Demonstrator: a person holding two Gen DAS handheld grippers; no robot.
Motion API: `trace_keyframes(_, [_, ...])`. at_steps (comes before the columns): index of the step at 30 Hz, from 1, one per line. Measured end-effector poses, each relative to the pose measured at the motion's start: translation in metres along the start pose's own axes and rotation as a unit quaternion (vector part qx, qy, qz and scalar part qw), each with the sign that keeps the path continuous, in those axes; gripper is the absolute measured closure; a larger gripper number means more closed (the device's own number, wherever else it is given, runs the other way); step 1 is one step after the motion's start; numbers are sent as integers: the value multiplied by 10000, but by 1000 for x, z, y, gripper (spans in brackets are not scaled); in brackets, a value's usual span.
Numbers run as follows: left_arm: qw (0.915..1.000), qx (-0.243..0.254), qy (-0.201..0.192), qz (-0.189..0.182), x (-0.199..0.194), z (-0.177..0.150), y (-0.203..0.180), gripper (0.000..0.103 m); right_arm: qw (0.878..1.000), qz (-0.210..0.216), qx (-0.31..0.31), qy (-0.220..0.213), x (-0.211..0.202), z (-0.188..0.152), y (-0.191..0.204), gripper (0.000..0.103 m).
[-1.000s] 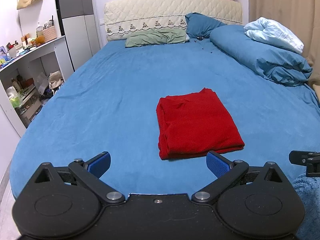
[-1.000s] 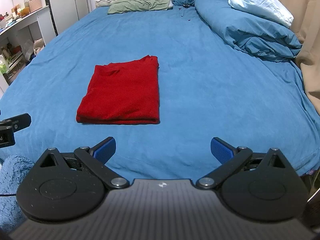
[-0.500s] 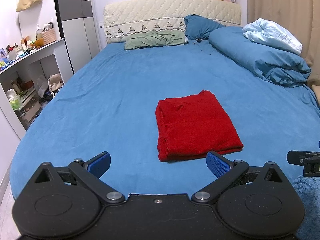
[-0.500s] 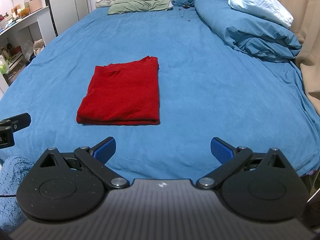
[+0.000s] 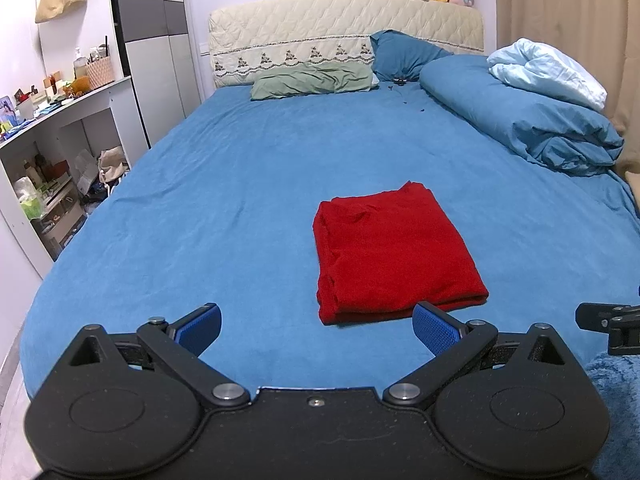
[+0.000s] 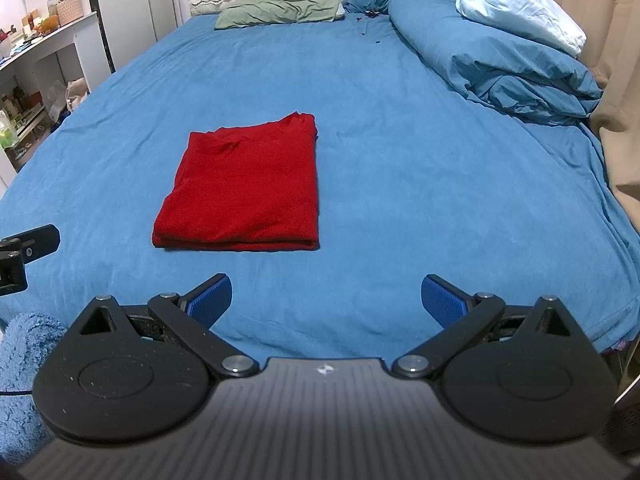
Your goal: Fold small clothes
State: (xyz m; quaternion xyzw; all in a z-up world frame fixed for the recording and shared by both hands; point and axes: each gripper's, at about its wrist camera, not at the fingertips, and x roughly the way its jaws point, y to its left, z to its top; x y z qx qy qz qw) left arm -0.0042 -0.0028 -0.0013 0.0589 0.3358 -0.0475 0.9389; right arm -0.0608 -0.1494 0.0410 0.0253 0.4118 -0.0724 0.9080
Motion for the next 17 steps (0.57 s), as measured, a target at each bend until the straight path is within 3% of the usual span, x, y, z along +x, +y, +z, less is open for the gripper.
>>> trace_keyframes(17, [9998,-4,-178,-65,-4,0,5,0,10000,13,47,-33,-1,1,3,0])
